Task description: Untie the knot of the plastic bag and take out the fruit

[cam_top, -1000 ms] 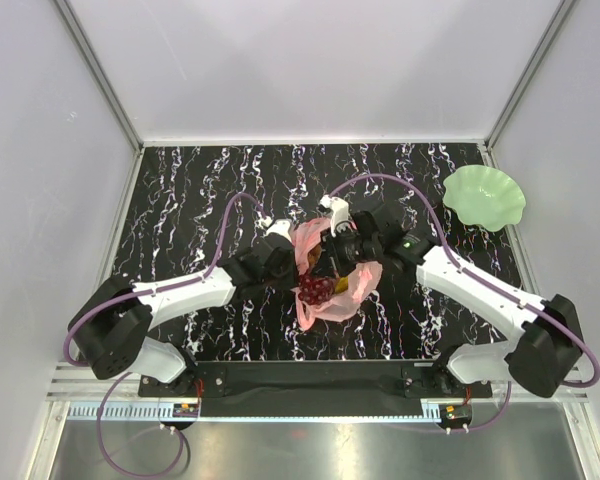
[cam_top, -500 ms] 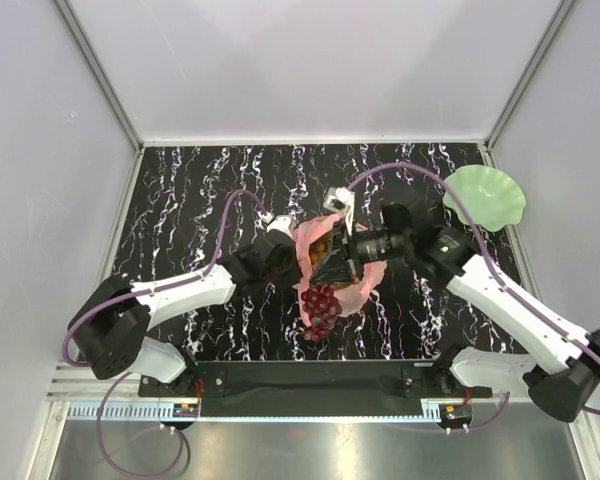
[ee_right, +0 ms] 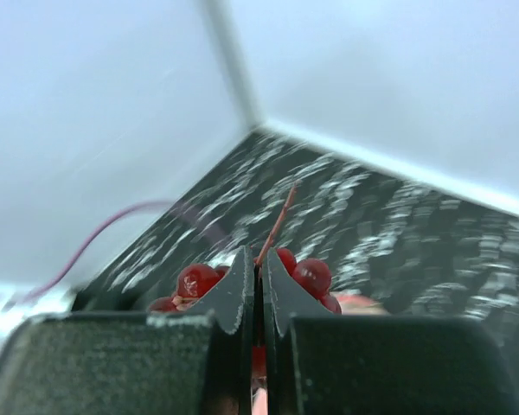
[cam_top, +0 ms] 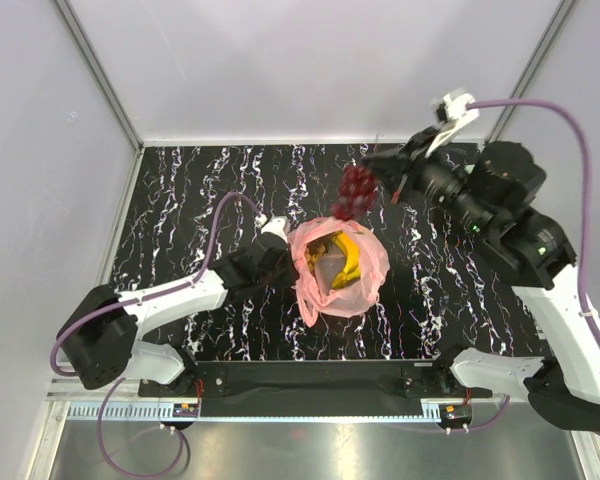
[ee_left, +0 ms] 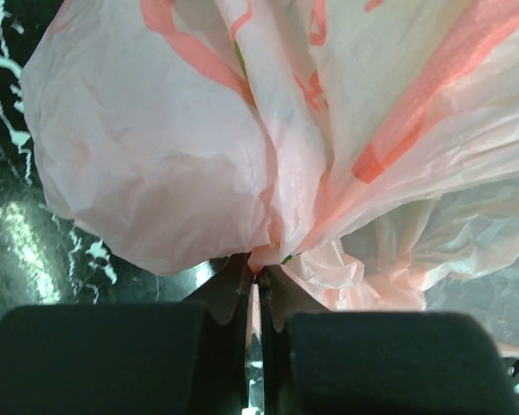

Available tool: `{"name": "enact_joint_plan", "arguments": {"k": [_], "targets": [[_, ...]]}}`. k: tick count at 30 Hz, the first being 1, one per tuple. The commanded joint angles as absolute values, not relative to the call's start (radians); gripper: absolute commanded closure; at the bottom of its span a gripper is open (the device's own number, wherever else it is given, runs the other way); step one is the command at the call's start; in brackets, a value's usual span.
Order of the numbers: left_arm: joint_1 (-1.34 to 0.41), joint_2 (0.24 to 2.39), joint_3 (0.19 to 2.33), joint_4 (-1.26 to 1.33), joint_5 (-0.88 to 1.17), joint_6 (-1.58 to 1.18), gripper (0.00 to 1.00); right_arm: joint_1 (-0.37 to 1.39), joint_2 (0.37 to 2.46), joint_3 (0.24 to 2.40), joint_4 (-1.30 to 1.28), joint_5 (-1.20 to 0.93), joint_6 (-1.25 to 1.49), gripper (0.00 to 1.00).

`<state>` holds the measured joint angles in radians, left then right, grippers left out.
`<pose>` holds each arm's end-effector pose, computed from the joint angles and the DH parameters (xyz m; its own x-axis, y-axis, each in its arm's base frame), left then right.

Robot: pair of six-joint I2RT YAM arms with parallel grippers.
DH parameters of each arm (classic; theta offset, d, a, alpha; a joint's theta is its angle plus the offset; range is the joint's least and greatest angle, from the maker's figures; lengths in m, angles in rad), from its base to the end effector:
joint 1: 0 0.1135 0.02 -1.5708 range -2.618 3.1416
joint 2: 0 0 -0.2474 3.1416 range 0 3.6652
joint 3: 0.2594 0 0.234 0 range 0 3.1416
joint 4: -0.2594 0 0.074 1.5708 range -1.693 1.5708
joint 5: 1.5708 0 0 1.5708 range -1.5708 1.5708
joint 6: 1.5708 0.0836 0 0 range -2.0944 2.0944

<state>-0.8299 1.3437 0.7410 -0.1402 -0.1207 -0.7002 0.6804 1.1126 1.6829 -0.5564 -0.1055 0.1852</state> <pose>0.2101 -0.2148 0.1696 -0.7826 -0.0922 -0.6157 0.2202 0.8840 -0.4123 0.1699 0.1488 0.5102 -0.1197 0.1387 -0.9831 -0.6973 0.6931 0.1827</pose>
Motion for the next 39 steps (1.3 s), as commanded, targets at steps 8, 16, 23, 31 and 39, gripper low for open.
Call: {"name": "enact_joint_plan", "arguments": {"k": [8, 16, 23, 31, 39], "targets": [[-0.825, 1.220, 0.713, -0.167, -0.149, -0.698, 0.96, 0.510, 1.264, 1.823, -0.660, 0.338, 0.176, 1.00], [-0.827, 1.121, 0.700, -0.218, -0.152, -0.698, 0.96, 0.119, 1.388, 1.687, -0.551, 0.288, 0.248, 1.00], [-0.827, 1.014, 0.689, -0.294, -0.158, -0.699, 0.96, -0.061, 1.542, 1.666, -0.502, 0.405, 0.290, 1.00], [-0.825, 0.951, 0.698, -0.380, -0.187, -0.698, 0.96, -0.143, 1.689, 1.622, -0.411, 0.511, 0.317, 1.00], [-0.827, 0.951, 0.722, -0.449, -0.193, -0.693, 0.96, -0.196, 1.749, 1.606, -0.365, 0.463, 0.331, 1.00]]}}
